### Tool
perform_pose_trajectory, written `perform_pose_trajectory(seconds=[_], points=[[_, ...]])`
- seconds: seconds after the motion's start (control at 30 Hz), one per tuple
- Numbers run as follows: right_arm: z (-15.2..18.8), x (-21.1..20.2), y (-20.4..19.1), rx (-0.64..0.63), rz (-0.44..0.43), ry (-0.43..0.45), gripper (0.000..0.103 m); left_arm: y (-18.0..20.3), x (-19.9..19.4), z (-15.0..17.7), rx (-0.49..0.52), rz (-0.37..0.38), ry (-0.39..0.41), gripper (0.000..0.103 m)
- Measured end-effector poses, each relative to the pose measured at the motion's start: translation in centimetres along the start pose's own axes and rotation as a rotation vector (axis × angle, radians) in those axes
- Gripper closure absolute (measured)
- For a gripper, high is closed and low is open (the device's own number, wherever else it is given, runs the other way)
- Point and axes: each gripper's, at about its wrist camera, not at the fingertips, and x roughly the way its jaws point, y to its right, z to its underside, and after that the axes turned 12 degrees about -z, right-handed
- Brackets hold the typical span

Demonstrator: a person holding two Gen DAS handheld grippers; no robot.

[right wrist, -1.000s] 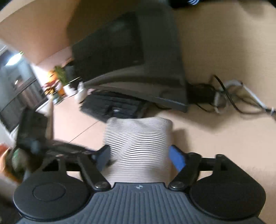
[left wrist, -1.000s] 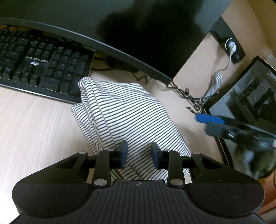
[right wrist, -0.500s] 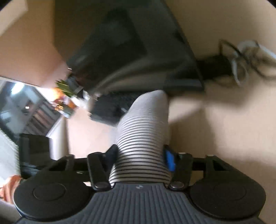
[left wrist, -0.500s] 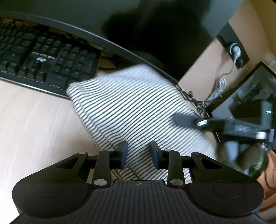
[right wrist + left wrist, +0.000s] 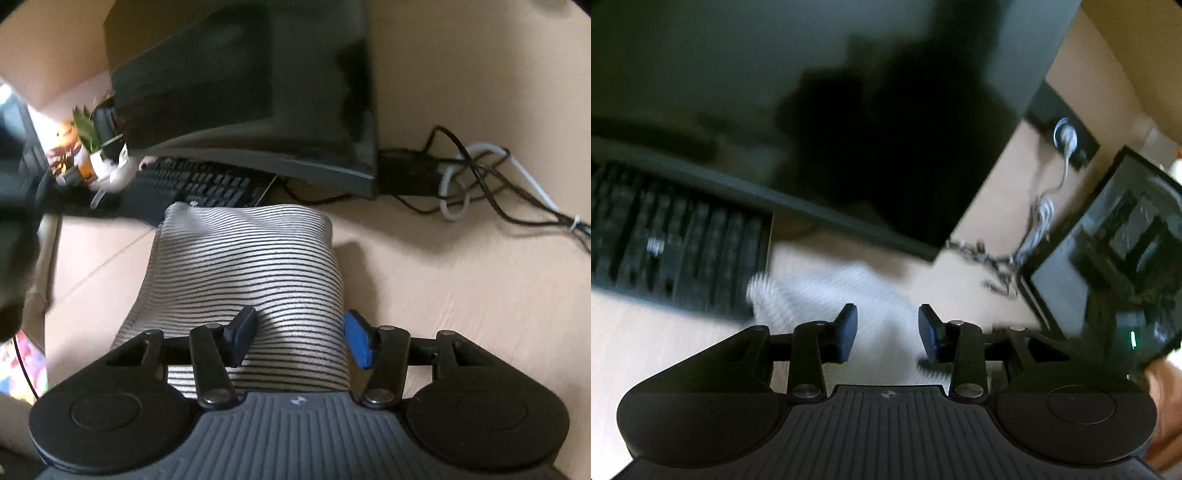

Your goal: Fold clothes

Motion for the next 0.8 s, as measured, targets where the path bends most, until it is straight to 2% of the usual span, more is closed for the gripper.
perform_pose_trajectory(seconds=[0.1, 0.13, 0.2, 0.23, 0.3, 0.37, 0.5, 0.57, 0.63, 0.67, 0.7, 0.73, 0.8], points=[[-0.2, -1.3, -2.2, -0.068, 0.060, 0.008, 0.049, -0.6, 2.9, 0.3, 0.009, -0.060, -0.066, 0.064], [-0.5, -1.9, -3.4, -0.099, 0.049, 0.030, 0.049, -1.0, 4.0, 0.8, 0.006, -0.088, -0.106, 0.065], [-0.7, -2.7, -5.7, -0.156, -0.006, 0.061, 0.044, -1.9, 5.0, 1.4, -0.010, -0.076, -0.123, 0.065], [-0.6, -2.6, -6.8, -0.179, -0.023, 0.056, 0.041, -2.3, 5.3, 1.5, -0.026, -0.058, -0.121, 0.065], [0.2, -0.5, -7.9, -0.173, -0.038, -0.025, 0.041, -2.7, 5.6, 1.3, -0.052, -0.044, -0.123, 0.066], [1.7, 1.8, -8.7, -0.141, -0.016, -0.074, 0.040, -2.7, 5.9, 1.4, -0.030, -0.042, -0.119, 0.066], [1.4, 2.7, -10.4, -0.171, 0.020, -0.091, 0.040, -2.9, 5.3, 1.4, -0.011, -0.033, -0.101, 0.066], [0.6, 2.3, -9.7, -0.128, 0.012, -0.089, 0.041, -3.0, 4.3, 1.3, -0.020, -0.024, -0.089, 0.066], [-0.3, 0.9, -8.8, -0.072, 0.027, -0.051, 0.040, -3.2, 3.4, 1.1, -0.029, -0.016, -0.076, 0.067], [-0.9, -0.2, -8.5, -0.048, 0.057, -0.015, 0.038, -3.3, 2.9, 1.0, -0.033, -0.011, -0.070, 0.062], [-1.2, -1.2, -8.0, -0.022, 0.094, 0.020, 0.030, -3.4, 2.4, 0.9, -0.038, -0.007, -0.063, 0.051], [-1.5, -2.3, -7.4, 0.008, 0.132, 0.054, 0.025, -3.5, 1.9, 0.8, -0.042, -0.003, -0.057, 0.046], [-1.5, -3.8, -5.8, 0.083, 0.201, 0.092, 0.025, -3.6, 0.9, 0.8, -0.047, 0.005, -0.042, 0.038]])
